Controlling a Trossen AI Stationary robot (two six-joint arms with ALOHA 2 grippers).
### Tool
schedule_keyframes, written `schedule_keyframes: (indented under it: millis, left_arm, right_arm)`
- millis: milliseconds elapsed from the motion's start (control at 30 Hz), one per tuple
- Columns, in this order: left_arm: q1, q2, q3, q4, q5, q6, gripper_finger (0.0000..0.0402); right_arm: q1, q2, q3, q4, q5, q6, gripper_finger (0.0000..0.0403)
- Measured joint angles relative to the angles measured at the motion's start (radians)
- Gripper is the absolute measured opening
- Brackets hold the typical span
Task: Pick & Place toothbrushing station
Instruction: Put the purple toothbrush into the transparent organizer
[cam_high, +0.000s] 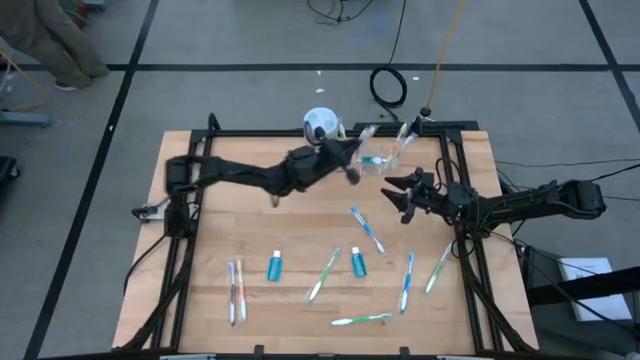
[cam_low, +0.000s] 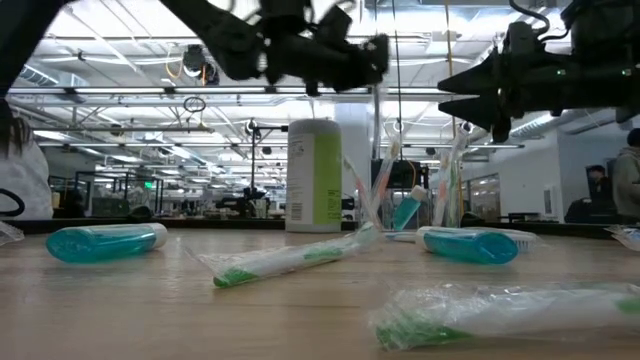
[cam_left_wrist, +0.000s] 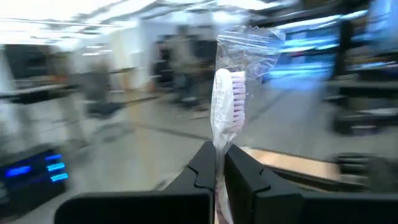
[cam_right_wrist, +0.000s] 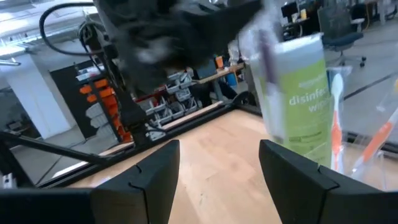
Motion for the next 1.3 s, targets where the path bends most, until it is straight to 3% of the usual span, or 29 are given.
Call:
schedule_keyframes:
  millis: [167,333,467,633,1167,1300]
  left_arm:
    - [0.012,0.169,0.159,-0.011,-0.129,0.11,0.0008]
    - [0.025,0.27,0.248,-0.014,-0.241,0.089,0.001]
    - [0.046,0.29,0.258,-0.069,-0.24,-0.023,0.0006]
    - [0.051,0.291,0.257,-0.189,-0.239,-0.104,0.003]
    - [0.031,0.291,0.257,-0.349,-0.276,-0.128,0.0041]
    - [0.036,0.29,0.285,-0.464,-0.277,-0.189,0.0049]
  right_arm:
    - [-0.009,0.0,0.0,0.021,-0.001,-0.047,0.0212]
    - [-0.009,0.0,0.0,0.014,-0.002,-0.069,0.0212]
    - [-0.009,0.0,0.0,0.011,-0.003,-0.069,0.0212]
    - [-0.009,0.0,0.0,0.002,-0.003,-0.073,0.0212]
    - [-0.009,0.0,0.0,-0.041,-0.007,-0.069,0.0212]
    - [-0.009,0.0,0.0,-0.041,-0.007,-0.062,0.0212]
